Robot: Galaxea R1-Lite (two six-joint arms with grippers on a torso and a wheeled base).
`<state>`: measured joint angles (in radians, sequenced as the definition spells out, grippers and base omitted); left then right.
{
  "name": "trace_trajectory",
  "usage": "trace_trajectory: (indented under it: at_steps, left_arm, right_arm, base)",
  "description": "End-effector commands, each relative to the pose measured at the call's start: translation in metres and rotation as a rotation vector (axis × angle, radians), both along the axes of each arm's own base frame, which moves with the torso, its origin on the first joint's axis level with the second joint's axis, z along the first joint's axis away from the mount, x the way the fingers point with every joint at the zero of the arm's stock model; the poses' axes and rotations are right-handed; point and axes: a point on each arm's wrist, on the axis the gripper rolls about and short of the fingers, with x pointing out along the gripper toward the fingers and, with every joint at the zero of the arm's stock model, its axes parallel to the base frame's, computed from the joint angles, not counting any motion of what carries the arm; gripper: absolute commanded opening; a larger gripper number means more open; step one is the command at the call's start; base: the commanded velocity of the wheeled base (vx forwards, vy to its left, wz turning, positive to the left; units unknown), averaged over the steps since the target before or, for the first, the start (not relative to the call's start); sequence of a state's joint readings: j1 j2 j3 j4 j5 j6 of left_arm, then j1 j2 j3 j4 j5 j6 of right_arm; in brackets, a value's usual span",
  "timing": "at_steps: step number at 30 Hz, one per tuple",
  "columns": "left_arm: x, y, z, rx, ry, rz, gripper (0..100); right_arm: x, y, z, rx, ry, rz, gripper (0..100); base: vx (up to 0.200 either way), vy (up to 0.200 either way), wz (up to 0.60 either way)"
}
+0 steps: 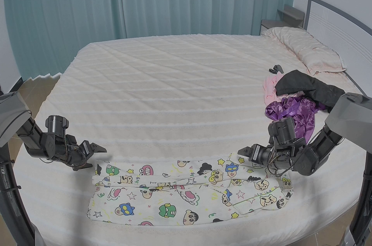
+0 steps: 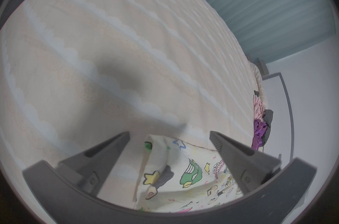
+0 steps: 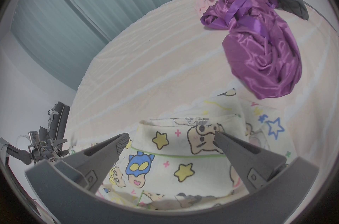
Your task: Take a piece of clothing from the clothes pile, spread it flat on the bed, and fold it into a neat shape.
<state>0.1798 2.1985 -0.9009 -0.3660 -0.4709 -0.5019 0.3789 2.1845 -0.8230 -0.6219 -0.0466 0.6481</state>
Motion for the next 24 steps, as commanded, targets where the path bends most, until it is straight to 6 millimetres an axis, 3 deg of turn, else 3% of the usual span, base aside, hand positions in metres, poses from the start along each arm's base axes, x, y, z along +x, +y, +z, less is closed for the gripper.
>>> trace_trajectory:
  at_steps: [1,6,11,16,24]
  left_arm:
    - [-0.01,0.013,0.004,-0.061,0.036,0.07,100]
    - [-0.038,0.023,0.026,-0.216,0.036,0.12,100]
    - [-0.06,0.02,0.034,-0.235,0.053,0.145,100]
    - [-0.072,0.014,0.034,-0.249,0.071,0.144,100]
    - [-0.074,0.014,0.031,-0.253,0.082,0.142,100]
  right_arm:
    - [-0.023,-0.018,0.025,0.017,-0.023,-0.024,100]
    - [-0.048,-0.037,0.025,0.005,0.021,-0.052,100]
    - [-0.065,-0.039,0.009,-0.021,0.1,-0.039,100]
    - [-0.057,-0.037,-0.003,-0.024,0.117,-0.038,100]
    - [-0.025,-0.027,-0.031,-0.018,0.089,-0.043,100]
  base:
    - [0.0,0.0,0.0]
    - [0.0,0.0,0.0]
    - [0.0,0.0,0.0]
    - [0.0,0.0,0.0]
    - [0.0,0.0,0.0]
